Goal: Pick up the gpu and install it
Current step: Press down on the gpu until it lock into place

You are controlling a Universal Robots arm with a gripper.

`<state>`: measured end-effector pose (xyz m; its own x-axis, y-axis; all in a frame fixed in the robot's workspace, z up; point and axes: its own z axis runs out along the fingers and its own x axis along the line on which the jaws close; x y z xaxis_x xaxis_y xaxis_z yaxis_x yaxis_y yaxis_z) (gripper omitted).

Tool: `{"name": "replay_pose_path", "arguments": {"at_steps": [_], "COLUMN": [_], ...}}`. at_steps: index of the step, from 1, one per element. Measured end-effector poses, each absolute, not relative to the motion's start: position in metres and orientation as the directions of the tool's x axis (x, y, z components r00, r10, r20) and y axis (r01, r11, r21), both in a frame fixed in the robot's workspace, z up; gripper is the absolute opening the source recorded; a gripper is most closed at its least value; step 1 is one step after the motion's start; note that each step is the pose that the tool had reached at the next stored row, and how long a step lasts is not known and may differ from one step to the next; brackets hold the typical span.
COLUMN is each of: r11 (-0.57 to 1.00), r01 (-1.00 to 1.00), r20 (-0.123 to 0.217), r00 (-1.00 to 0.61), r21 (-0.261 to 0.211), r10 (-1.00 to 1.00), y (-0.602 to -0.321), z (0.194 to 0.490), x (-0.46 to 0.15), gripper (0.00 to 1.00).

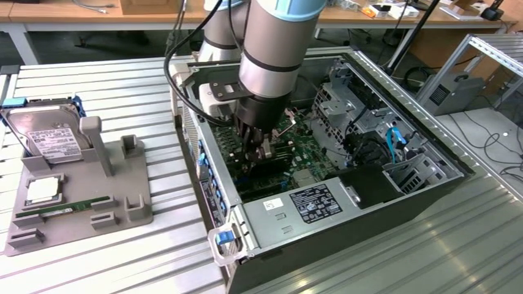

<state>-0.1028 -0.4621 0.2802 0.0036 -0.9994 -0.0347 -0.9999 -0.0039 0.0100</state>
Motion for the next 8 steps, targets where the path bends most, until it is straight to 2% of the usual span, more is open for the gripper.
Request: {"name": "replay_pose_path", "arguments": {"at_steps": [8], "r11": [-0.004], "r01": [-1.000], "r20": [-0.034], "r00": [0.004], "r21": [0.010], "r10": [-0.999], "y": [-0.4564], "z": [0.2847], "x": [-0.1078], "gripper": [0.11]}}
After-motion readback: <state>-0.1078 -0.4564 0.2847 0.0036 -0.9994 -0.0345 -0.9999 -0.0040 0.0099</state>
